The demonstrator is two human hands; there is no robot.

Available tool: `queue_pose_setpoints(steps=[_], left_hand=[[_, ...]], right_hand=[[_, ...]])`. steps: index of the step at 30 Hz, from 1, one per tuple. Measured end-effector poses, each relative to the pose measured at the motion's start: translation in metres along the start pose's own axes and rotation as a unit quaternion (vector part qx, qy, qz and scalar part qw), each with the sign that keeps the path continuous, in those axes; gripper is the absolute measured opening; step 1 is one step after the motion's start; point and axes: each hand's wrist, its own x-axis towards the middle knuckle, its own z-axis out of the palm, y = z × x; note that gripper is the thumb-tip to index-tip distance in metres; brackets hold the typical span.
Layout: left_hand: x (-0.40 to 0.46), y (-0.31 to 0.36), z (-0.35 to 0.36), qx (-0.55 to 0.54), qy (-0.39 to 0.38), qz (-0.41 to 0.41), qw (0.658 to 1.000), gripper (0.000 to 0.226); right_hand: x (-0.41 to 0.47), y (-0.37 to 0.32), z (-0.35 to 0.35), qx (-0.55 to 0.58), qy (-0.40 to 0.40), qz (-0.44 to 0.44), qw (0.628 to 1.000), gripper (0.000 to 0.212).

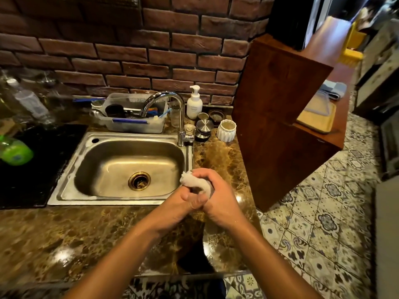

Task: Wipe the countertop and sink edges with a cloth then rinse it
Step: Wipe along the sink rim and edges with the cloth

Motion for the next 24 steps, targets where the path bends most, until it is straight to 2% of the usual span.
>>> queue_pose_setpoints(steps=[2,6,9,12,14,17,21,24], left_hand=[[-0.006,0.003,-0.001,0.033,-0.009,-0.013,0.999,0.094],[-0.012,0.008,0.001,0.029,-0.009,-0.033,0.999,0.09],[-0.003,-0.004,-0.002,-0.008,0.082,-0.054,0.995,0.088],[0.01,-0.011,0.0,-0.081,0.17,-0.062,0.98,0.067],[0.019,-0.01,0.004,-0.103,0.198,-0.066,0.973,0.055],[0.033,-0.008,0.009,-0.06,0.198,-0.077,0.975,0.04],[0.047,-0.01,0.011,0.034,0.235,-0.073,0.969,0.033],[0.052,-0.013,0.011,0.08,0.291,-0.069,0.951,0.012]], right_hand=[[-0.003,0.004,0.003,0.024,0.012,0.009,1.0,0.037],[-0.003,0.012,-0.001,0.037,-0.004,0.019,0.999,0.033],[0.001,0.011,-0.012,0.05,-0.033,0.023,0.998,0.032],[0.007,0.014,-0.026,0.112,-0.031,0.087,0.989,0.035],[0.011,0.021,-0.034,0.132,-0.066,0.154,0.977,0.042],[0.019,0.041,-0.044,0.203,-0.12,0.229,0.944,0.057],[0.03,0.061,-0.059,0.244,-0.084,0.212,0.943,0.041],[0.042,0.066,-0.074,0.228,-0.062,0.186,0.954,0.026]])
